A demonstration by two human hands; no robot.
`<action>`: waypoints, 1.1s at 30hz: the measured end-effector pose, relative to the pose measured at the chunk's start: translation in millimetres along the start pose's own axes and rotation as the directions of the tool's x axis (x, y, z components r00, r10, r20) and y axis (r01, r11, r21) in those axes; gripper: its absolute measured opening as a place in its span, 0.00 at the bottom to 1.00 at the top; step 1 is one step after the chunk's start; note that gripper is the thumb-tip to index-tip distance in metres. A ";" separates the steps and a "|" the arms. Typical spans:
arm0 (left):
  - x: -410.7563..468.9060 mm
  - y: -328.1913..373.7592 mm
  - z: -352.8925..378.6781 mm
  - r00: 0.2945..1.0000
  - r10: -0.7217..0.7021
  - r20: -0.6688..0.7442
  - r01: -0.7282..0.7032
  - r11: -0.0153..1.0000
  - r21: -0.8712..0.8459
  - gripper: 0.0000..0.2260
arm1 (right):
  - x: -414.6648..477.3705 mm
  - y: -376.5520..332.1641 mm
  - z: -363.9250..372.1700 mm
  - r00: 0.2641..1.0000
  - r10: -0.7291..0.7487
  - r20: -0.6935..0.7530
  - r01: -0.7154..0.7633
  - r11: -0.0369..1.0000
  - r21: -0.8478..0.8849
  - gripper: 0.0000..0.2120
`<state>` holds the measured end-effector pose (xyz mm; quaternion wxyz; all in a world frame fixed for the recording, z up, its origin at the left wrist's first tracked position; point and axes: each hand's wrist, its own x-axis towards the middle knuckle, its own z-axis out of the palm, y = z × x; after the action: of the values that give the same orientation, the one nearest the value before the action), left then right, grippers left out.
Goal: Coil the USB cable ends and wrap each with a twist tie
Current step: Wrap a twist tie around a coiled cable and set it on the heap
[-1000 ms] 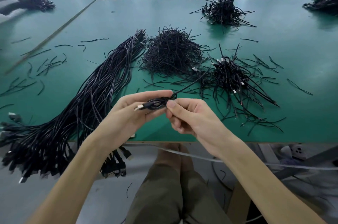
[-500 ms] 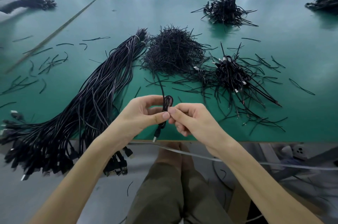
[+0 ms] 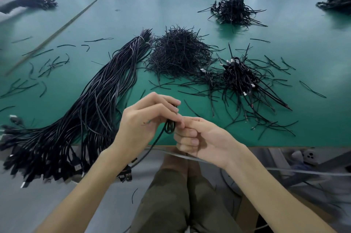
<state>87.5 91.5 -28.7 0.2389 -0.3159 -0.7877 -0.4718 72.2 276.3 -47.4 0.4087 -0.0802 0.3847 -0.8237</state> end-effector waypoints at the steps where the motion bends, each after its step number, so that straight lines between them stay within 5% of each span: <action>1: -0.6 -0.2 -0.7 1.000 0.021 0.019 -0.021 1.000 0.012 0.09 | -1.6 0.1 -1.3 1.000 0.001 0.008 -0.001 1.000 -0.024 0.11; 4: 1.3 -4.4 -3.7 0.996 -0.045 0.078 0.036 0.994 0.105 0.13 | -5.9 -2.0 -4.6 0.996 -0.018 -0.082 0.007 0.991 -0.134 0.12; 6: 2.7 -7.4 -1.0 0.977 -0.200 0.074 0.195 0.978 0.076 0.14 | -7.9 -4.6 -4.2 0.984 -0.074 -0.161 0.031 0.967 -0.251 0.13; 10: 8.1 -9.5 10.5 0.848 -0.527 0.051 0.528 0.834 -0.161 0.18 | -11.4 -10.9 1.3 0.915 -0.272 -0.299 0.079 0.845 -0.528 0.18; 13: 14.6 -11.8 12.7 0.742 -0.669 0.043 0.649 0.701 -0.294 0.20 | -14.7 -16.9 2.4 0.815 -0.465 -0.346 0.083 0.685 -0.724 0.19; 18: 21.9 -14.3 14.9 0.615 -0.745 0.258 0.787 0.561 -0.258 0.10 | -19.5 -13.5 5.2 0.648 -0.750 -0.136 0.042 0.214 -0.976 0.05; 20: 23.6 -12.0 17.2 0.588 -0.737 0.334 0.806 0.568 -0.165 0.07 | -20.3 -9.9 9.2 0.626 -0.776 0.074 -0.001 -0.096 -0.995 0.03; 22: 24.1 -9.7 18.5 0.596 -0.714 0.368 0.793 0.595 -0.129 0.04 | -19.6 -6.4 8.6 0.649 -0.713 0.266 -0.106 -0.431 -0.896 0.13; 24: 23.2 -8.6 19.0 0.599 -0.713 0.366 0.785 0.612 -0.093 0.06 | -18.8 -5.2 5.3 0.729 -0.612 0.307 -0.185 -0.608 -0.772 0.28; 26: 22.6 -8.4 18.3 0.603 -0.704 0.374 0.774 0.631 -0.060 0.08 | -17.7 -5.8 1.5 0.765 -0.591 0.256 -0.238 -0.629 -0.741 0.30; 30: 22.7 -11.1 13.9 0.629 -0.667 0.399 0.758 0.641 -0.124 0.09 | -16.8 -19.6 -7.7 0.769 -0.610 0.192 -0.285 -0.595 -0.752 0.08; 33: 24.2 -14.4 3.4 0.651 -0.646 0.399 0.750 0.628 -0.206 0.11 | -16.3 -37.9 -11.0 0.763 -0.632 0.136 -0.315 -0.548 -0.775 0.10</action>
<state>60.2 95.9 -22.4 -0.1432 -0.0840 -0.7753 -0.6094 54.7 308.6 -25.5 -0.1856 -0.2314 0.9502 -0.0951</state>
